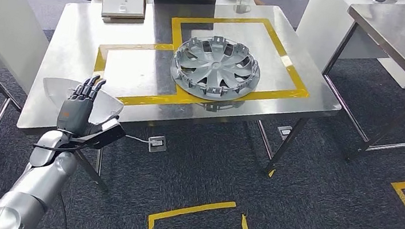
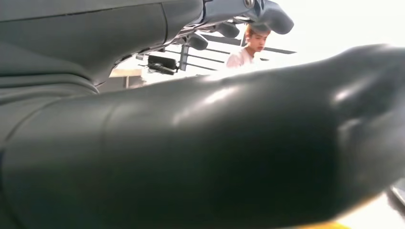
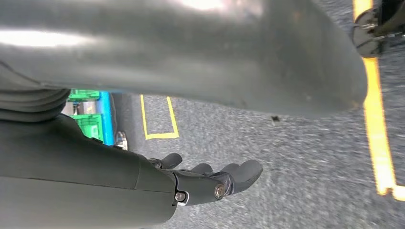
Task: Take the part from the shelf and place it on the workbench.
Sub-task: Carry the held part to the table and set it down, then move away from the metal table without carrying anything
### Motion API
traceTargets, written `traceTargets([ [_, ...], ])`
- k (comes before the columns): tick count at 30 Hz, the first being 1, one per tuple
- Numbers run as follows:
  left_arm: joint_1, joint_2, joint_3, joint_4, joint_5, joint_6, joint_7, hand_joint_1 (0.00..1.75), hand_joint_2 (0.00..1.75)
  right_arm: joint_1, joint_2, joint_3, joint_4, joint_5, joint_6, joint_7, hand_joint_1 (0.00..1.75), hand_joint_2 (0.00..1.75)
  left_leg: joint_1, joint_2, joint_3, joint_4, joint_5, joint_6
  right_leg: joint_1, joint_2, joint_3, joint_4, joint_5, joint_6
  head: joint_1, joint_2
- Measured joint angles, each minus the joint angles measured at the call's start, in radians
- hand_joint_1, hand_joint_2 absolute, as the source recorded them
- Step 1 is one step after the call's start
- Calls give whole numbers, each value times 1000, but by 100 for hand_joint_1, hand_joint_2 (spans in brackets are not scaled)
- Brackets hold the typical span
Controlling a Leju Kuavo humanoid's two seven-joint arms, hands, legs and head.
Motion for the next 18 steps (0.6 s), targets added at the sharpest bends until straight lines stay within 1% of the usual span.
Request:
traceTargets([
  [1,8,3,1,-4,1,3,0,0,0,0,0,0,0,2,1,1,0,0,0,0,-14,2,10,1,-1,0,-15,62,-39,2,0,0],
  [2,18,7,3,-8,2,6,0,0,0,0,0,0,0,5,3,2,0,0,0,1,-28,4,19,1,-1,0,-21,111,-58,4,0,0],
  [3,28,11,6,-13,3,9,1,0,0,0,0,0,0,8,5,2,0,0,-1,2,-42,8,27,0,-1,0,-14,135,-55,5,0,0],
  [4,39,17,10,-18,4,12,1,0,0,0,0,0,0,12,8,2,0,0,0,4,-55,12,34,-2,-1,0,11,122,-36,5,0,0],
  [5,47,22,15,-24,7,15,1,0,0,0,0,0,0,15,10,2,0,0,0,5,-68,17,40,-5,-1,-1,51,77,-12,4,0,0],
  [6,54,27,21,-30,10,18,0,0,0,-2,0,0,0,17,12,2,0,0,0,6,-79,22,45,-9,-1,-1,98,12,-3,1,0,0],
  [7,59,34,27,-36,13,20,-1,0,0,-3,0,0,0,18,13,2,0,0,0,6,-87,26,50,-15,2,-2,138,-46,1,-4,0,0],
  [8,61,39,31,-41,16,21,-3,0,0,-4,0,0,0,19,13,2,0,0,-1,7,-91,28,56,-21,5,-1,164,-87,-2,-10,0,0],
  [9,63,43,35,-45,17,22,-5,0,0,-6,0,0,0,19,13,2,0,0,-1,7,-94,28,62,-27,8,-1,173,-108,-9,-17,0,0],
  [10,64,47,39,-48,18,22,-7,0,0,-6,0,0,0,19,13,1,0,0,-1,7,-94,26,70,-34,11,0,173,-111,-3,-24,0,0],
  [11,65,51,41,-48,18,22,-8,0,0,-6,0,0,0,18,12,1,0,0,-1,6,-96,23,76,-41,11,-1,169,-116,4,-31,1,0],
  [12,67,54,43,-49,18,22,-9,0,0,-7,1,0,0,18,12,2,0,0,1,4,-100,26,73,-46,9,-3,163,-119,14,-39,1,0],
  [13,68,57,45,-49,18,21,-10,0,0,-8,1,0,0,17,11,2,0,0,2,3,-109,41,52,-51,8,-5,156,-122,25,-47,1,0],
  [14,68,60,45,-49,18,20,-11,0,0,-9,2,0,0,16,11,2,0,0,3,1,-122,75,13,-56,6,-6,145,-125,36,-53,0,0],
  [16,67,62,47,-48,16,19,-12,0,0,-10,3,0,0,15,10,2,0,0,4,1,-153,188,-81,-63,6,-7,119,-126,57,-60,-1,0],
  [17,67,62,48,-47,14,18,-12,0,0,-10,3,0,0,15,9,2,0,0,5,1,-161,244,-107,-65,6,-7,105,-126,68,-60,-2,0],
  [18,67,62,48,-45,12,17,-13,0,0,-10,3,0,0,14,9,2,0,0,5,1,-158,275,-110,-66,6,-7,91,-125,79,-59,-1,0],
])
